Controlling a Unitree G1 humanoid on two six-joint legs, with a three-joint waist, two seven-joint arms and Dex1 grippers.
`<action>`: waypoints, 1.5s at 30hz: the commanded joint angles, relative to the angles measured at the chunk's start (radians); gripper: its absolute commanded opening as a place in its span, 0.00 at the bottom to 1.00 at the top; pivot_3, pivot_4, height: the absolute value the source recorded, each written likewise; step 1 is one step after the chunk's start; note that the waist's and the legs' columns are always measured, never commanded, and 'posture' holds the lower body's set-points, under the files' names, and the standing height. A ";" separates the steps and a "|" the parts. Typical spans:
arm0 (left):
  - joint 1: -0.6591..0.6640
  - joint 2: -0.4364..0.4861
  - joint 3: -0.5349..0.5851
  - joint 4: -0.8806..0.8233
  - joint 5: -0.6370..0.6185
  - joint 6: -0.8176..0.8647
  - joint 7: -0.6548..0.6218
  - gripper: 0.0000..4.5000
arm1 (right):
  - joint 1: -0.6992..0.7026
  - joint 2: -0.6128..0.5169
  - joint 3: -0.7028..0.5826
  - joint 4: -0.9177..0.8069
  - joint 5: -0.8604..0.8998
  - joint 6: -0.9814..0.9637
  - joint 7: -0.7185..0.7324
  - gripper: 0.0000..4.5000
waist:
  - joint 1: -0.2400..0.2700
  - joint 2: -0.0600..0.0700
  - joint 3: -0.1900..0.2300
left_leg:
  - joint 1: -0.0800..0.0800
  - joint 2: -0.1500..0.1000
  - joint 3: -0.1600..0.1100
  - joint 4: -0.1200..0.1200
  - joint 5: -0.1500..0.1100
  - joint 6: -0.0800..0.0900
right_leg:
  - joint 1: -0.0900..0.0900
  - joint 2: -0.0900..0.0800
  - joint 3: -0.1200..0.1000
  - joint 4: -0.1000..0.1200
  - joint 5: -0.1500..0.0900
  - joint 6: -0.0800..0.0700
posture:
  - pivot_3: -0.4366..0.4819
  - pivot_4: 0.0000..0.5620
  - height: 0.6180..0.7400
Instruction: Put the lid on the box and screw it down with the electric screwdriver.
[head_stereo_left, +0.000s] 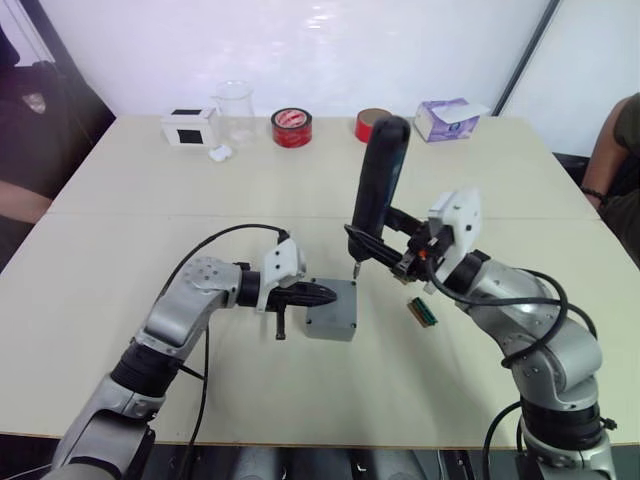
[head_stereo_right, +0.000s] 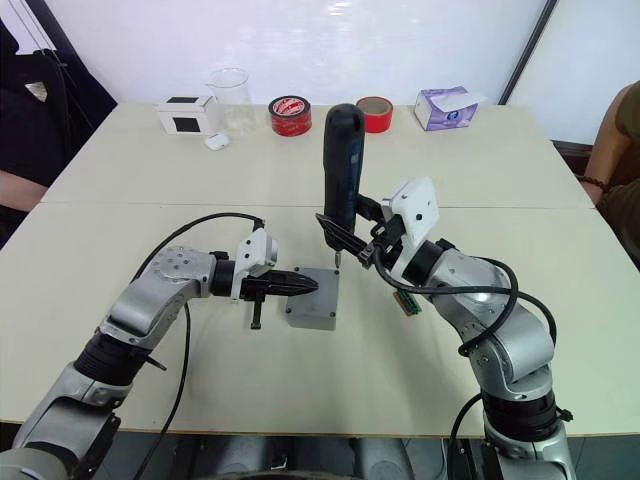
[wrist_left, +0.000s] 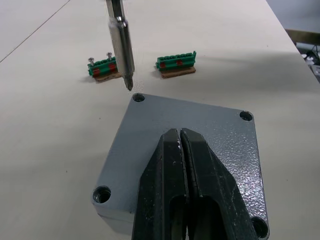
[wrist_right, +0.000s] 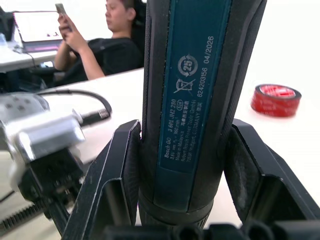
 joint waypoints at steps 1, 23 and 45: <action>0.010 0.010 -0.014 0.004 0.014 0.022 -0.002 0.00 | -0.028 -0.001 -0.024 -0.065 0.028 -0.027 -0.007 0.40 | 0.000 0.000 0.000 | 0.000 0.000 0.000 0.000 0.000 0.000 | 0.000 0.000 0.000 0.000 0.000 0.000 | 0.48 0.27 1.00; 0.015 0.015 -0.010 -0.016 0.012 0.041 0.004 0.00 | 0.039 -0.005 0.002 -0.006 -0.035 -0.113 0.020 0.40 | 0.000 0.000 0.000 | 0.000 0.000 0.000 0.000 0.000 0.000 | 0.000 0.000 0.000 0.000 0.000 0.000 | 0.48 0.27 1.00; 0.017 0.016 -0.010 -0.018 0.014 0.046 0.004 0.00 | 0.075 -0.058 0.049 -0.010 -0.040 -0.068 0.046 0.40 | 0.000 0.000 0.000 | 0.001 0.000 0.000 0.000 0.000 0.000 | 0.001 0.000 0.000 0.000 0.000 0.000 | 0.48 0.27 1.00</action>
